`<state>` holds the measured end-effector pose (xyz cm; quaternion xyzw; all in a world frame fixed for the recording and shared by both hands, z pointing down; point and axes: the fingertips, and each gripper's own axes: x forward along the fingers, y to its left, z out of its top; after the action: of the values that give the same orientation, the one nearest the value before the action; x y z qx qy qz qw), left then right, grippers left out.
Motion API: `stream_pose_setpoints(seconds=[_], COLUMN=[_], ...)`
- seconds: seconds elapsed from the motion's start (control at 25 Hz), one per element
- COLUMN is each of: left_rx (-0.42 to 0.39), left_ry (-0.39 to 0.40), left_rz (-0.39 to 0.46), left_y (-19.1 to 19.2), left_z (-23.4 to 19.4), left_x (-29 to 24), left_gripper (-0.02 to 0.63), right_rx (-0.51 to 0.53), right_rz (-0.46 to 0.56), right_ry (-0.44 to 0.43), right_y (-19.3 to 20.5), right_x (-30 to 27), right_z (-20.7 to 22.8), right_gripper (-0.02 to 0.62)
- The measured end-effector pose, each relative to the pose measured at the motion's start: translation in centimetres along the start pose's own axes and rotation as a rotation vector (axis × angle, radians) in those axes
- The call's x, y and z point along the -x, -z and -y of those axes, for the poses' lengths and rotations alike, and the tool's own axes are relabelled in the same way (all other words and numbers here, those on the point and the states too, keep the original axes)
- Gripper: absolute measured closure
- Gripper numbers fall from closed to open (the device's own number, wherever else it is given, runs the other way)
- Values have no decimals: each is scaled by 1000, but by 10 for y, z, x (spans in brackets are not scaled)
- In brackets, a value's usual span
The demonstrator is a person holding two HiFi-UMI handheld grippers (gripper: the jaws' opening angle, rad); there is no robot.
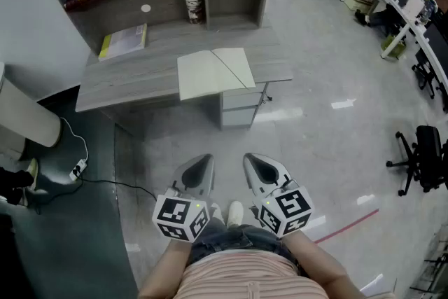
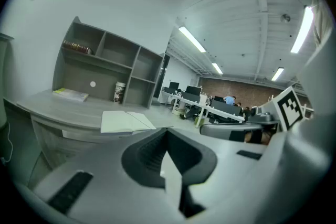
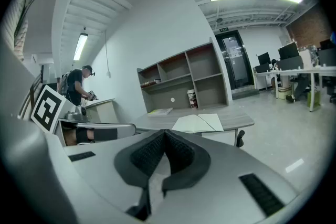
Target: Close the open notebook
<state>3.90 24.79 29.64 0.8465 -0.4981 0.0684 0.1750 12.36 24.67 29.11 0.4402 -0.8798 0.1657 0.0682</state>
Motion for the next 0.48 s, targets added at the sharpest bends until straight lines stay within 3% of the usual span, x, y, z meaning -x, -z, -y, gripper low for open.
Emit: stream_pose_setpoints(seconds=[0.48], left_rx=[30], left_ry=[-12], left_rz=[-9], left_y=[6], left_z=[2], left_x=[0], left_gripper=[594], right_rx=[-2], right_rz=[-15], right_ry=[-10], right_y=[5], right_x=[3], right_z=[6], right_gripper=[588])
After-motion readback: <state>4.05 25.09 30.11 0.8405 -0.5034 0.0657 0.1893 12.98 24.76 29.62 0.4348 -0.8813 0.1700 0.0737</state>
